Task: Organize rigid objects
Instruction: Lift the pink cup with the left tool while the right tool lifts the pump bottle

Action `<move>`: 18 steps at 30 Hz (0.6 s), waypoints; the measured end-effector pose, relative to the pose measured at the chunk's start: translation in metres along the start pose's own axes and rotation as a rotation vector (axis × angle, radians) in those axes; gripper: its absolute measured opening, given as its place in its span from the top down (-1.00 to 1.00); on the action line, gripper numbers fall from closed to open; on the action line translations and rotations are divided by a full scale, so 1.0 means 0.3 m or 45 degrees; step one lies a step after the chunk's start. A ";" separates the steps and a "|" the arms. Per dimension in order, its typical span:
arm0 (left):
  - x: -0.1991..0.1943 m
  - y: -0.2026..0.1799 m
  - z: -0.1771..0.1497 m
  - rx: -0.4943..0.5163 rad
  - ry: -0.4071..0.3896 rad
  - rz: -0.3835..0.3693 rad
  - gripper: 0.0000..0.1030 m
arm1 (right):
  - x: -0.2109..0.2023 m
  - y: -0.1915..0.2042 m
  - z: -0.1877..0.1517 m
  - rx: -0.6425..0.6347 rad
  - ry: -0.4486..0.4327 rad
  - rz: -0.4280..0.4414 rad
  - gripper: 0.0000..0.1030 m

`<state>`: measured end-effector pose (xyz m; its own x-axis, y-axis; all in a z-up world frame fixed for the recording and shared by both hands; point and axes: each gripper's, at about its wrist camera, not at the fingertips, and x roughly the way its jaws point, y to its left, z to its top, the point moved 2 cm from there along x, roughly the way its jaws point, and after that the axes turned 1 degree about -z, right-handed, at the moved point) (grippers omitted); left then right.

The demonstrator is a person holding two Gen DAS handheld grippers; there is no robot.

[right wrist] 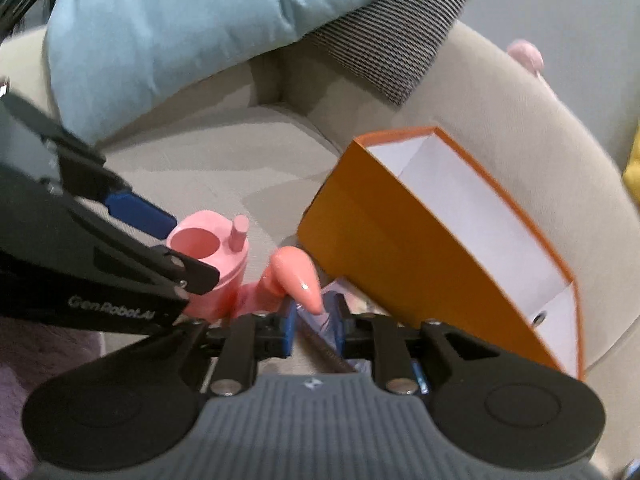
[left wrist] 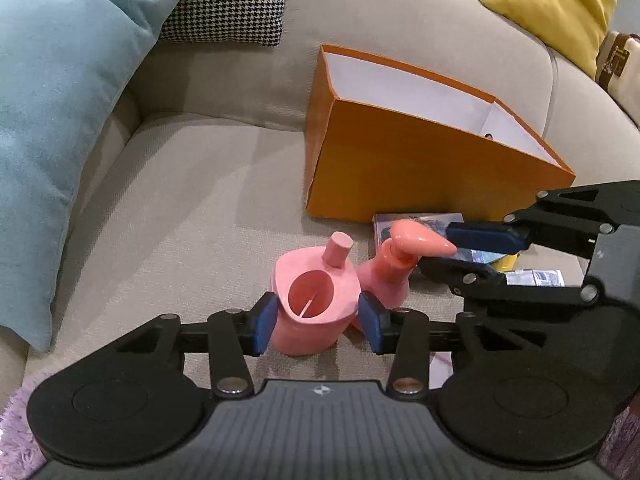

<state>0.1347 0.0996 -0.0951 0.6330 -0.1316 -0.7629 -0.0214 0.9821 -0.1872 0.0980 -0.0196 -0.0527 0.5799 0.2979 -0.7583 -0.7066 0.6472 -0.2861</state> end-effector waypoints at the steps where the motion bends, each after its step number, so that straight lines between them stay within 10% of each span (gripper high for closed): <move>1: 0.000 0.001 -0.001 -0.003 0.002 0.000 -0.03 | 0.008 -0.011 0.001 0.045 0.005 0.029 0.43; 18: 0.035 -0.002 0.009 0.004 0.060 0.026 -0.34 | 0.028 -0.086 -0.065 0.361 -0.012 0.335 0.33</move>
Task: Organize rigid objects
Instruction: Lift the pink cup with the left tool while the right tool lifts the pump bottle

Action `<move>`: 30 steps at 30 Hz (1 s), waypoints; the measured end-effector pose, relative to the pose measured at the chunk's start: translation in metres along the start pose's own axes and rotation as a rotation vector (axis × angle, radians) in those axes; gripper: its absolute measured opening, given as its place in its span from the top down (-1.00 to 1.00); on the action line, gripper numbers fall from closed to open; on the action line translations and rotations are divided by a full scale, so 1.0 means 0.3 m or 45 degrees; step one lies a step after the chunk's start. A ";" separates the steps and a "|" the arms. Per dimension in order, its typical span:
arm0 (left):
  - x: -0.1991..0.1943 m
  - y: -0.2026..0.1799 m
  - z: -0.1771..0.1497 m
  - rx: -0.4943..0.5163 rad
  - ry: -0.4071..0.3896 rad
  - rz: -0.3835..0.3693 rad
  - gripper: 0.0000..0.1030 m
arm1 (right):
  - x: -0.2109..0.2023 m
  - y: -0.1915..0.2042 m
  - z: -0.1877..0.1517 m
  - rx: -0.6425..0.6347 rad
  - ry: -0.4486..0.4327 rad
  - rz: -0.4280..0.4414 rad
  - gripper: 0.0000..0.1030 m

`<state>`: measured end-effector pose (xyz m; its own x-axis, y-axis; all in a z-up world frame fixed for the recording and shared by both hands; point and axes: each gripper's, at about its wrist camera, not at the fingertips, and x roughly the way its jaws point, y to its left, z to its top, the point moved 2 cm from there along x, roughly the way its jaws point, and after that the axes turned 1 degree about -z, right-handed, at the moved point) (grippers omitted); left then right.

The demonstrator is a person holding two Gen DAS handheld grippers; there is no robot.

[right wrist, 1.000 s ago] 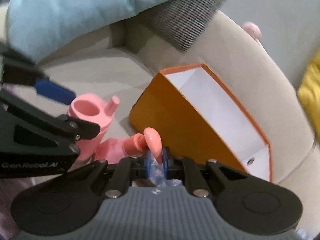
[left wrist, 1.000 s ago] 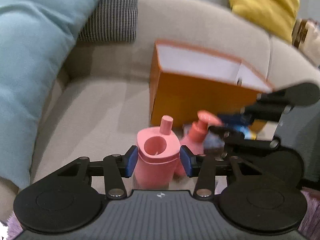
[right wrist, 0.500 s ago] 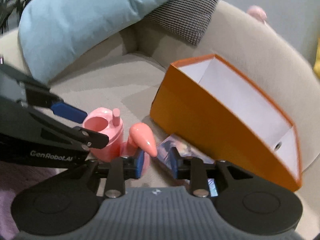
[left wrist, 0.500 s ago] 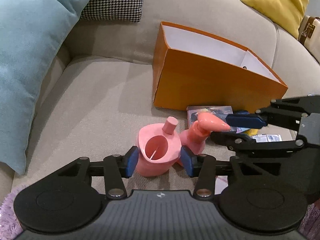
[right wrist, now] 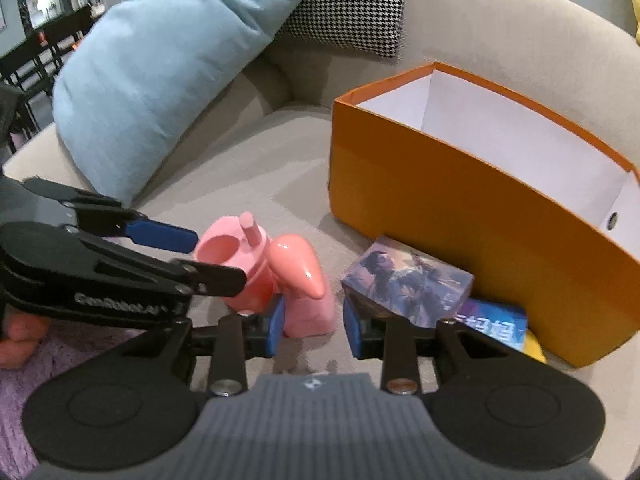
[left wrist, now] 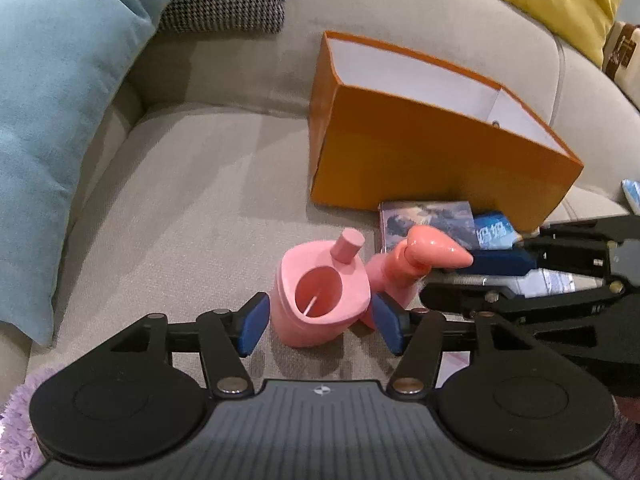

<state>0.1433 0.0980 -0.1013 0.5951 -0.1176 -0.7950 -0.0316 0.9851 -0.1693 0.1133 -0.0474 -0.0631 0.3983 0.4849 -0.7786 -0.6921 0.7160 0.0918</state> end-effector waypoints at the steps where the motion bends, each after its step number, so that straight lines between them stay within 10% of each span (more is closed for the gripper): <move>1: 0.004 0.003 0.002 -0.008 0.003 0.007 -0.34 | 0.005 -0.004 0.002 0.003 -0.007 -0.001 0.30; 17: 0.014 0.068 0.031 -0.176 -0.017 -0.015 -0.48 | 0.069 -0.086 0.004 0.174 -0.127 0.173 0.23; 30: 0.050 -0.024 0.030 0.000 0.001 0.025 -0.67 | -0.006 -0.117 -0.008 0.262 -0.176 0.063 0.44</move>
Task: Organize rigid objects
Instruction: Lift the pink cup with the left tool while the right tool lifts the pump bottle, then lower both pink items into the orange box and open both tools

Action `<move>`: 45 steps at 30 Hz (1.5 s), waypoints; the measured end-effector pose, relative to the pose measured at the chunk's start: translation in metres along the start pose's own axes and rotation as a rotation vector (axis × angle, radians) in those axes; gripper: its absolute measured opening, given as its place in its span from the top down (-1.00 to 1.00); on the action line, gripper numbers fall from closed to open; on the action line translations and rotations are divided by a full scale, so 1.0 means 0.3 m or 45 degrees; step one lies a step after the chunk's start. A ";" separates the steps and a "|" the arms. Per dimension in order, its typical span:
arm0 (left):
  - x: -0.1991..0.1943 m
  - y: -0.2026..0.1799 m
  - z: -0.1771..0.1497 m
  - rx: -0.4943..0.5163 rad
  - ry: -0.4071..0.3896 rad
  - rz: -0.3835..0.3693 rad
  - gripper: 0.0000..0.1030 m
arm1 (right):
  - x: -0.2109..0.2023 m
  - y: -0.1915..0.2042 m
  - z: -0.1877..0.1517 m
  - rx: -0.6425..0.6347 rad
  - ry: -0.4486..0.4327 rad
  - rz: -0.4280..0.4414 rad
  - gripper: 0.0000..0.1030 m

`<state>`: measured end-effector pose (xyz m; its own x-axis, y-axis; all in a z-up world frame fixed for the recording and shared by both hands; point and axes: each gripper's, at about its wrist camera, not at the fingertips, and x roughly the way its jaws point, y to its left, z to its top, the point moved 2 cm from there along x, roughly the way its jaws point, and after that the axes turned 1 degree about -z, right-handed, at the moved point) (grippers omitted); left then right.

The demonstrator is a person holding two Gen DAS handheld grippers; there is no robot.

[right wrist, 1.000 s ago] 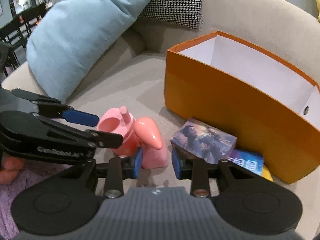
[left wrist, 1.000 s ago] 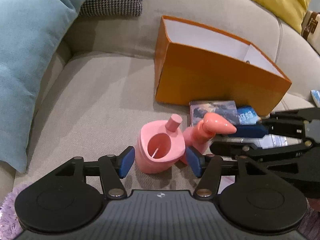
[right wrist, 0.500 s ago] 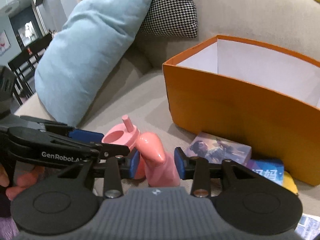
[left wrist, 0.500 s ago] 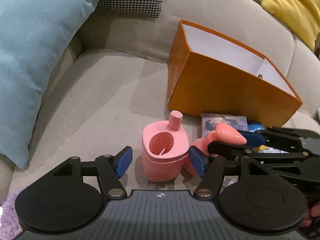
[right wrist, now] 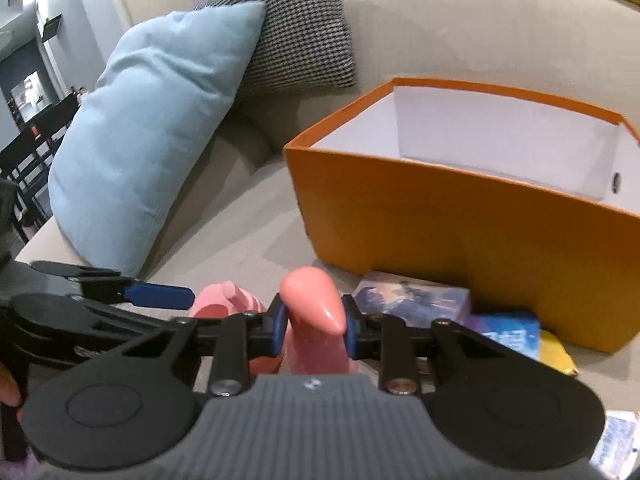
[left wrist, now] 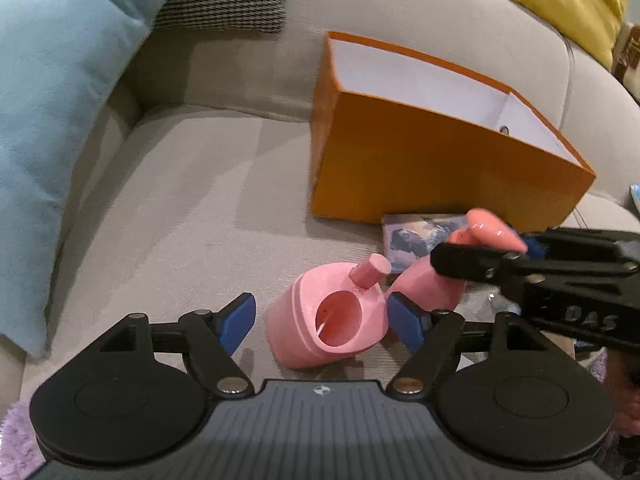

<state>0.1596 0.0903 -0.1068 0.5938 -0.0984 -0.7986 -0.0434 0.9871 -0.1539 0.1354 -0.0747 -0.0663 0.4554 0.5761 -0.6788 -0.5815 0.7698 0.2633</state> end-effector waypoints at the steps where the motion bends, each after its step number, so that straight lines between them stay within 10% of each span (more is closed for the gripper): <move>1: 0.014 -0.009 -0.002 0.014 0.022 0.025 -0.61 | -0.009 0.000 0.000 0.002 -0.003 -0.007 0.44; 6: 0.016 -0.019 -0.010 0.030 0.013 0.053 -0.24 | -0.037 0.011 -0.004 -0.014 -0.010 -0.058 0.44; 14: -0.083 -0.031 0.019 0.018 -0.106 0.021 -0.24 | -0.117 0.028 0.019 -0.039 -0.056 -0.092 0.45; 24: -0.285 -0.145 0.361 0.210 -0.306 -0.146 -0.23 | -0.289 -0.067 0.270 0.036 -0.218 -0.049 0.45; 34: 0.039 -0.225 0.672 0.423 -0.119 -0.176 -0.23 | -0.044 -0.325 0.517 0.301 -0.135 -0.126 0.45; 45: 0.427 -0.281 0.737 0.714 0.048 -0.117 -0.23 | 0.327 -0.481 0.604 0.397 0.003 -0.209 0.45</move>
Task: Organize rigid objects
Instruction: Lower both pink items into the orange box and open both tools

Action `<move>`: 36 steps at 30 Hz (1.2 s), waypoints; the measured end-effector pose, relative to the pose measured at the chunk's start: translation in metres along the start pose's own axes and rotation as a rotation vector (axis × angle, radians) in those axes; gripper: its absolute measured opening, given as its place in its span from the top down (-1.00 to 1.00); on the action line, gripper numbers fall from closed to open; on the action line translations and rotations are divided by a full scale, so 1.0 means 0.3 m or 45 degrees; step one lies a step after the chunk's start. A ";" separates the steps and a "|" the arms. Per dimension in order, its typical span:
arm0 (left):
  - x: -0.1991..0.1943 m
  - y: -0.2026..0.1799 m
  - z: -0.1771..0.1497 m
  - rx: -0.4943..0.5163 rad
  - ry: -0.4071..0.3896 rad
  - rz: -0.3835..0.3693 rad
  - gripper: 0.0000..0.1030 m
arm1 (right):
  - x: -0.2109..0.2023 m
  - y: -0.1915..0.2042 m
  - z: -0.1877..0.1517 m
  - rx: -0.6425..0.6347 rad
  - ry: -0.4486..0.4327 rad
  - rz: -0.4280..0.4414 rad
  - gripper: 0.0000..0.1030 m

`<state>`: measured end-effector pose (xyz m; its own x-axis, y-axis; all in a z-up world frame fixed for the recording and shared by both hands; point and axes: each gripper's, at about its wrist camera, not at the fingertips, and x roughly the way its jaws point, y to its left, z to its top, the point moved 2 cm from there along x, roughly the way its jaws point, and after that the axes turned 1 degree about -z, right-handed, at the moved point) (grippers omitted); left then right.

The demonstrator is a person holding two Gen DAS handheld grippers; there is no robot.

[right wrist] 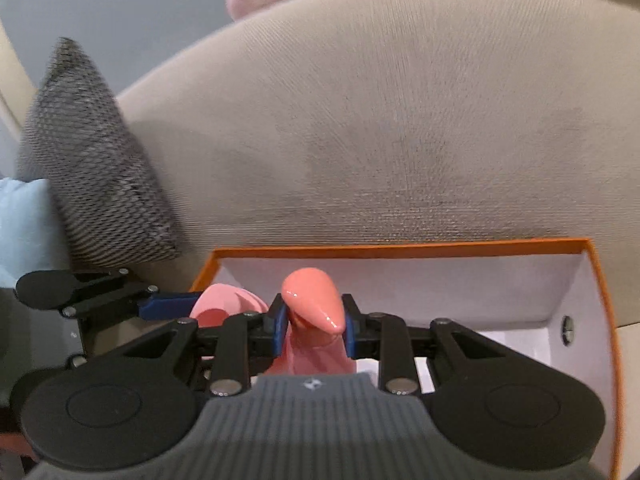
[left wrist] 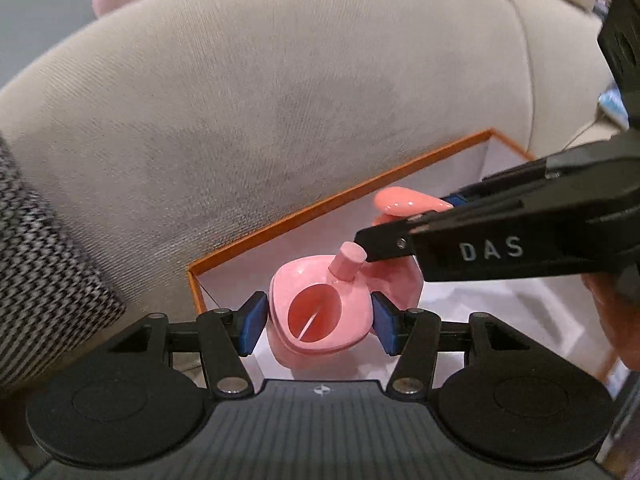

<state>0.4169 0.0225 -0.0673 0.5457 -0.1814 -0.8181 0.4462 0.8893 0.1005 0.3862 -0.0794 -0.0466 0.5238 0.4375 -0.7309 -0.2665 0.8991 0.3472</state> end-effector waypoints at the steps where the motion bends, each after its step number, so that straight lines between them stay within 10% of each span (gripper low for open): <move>1: 0.019 -0.002 0.000 0.024 0.013 0.009 -0.23 | 0.020 -0.005 0.001 0.012 0.007 -0.003 0.45; 19: 0.129 -0.069 -0.014 0.243 0.073 0.129 -0.48 | 0.174 0.015 -0.003 0.063 0.106 0.012 0.34; 29: -0.132 -0.081 -0.085 0.101 -0.132 0.113 -0.62 | 0.044 0.068 0.005 -0.081 0.064 0.096 0.10; 36: -0.163 -0.010 -0.164 -0.289 -0.052 -0.019 -0.37 | 0.086 0.053 -0.071 -0.187 0.278 -0.003 0.11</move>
<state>0.3540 0.0492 -0.0553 0.5708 -0.2079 -0.7943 0.2862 0.9571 -0.0449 0.3783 -0.0540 -0.0725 0.3417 0.4082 -0.8465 -0.3889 0.8814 0.2680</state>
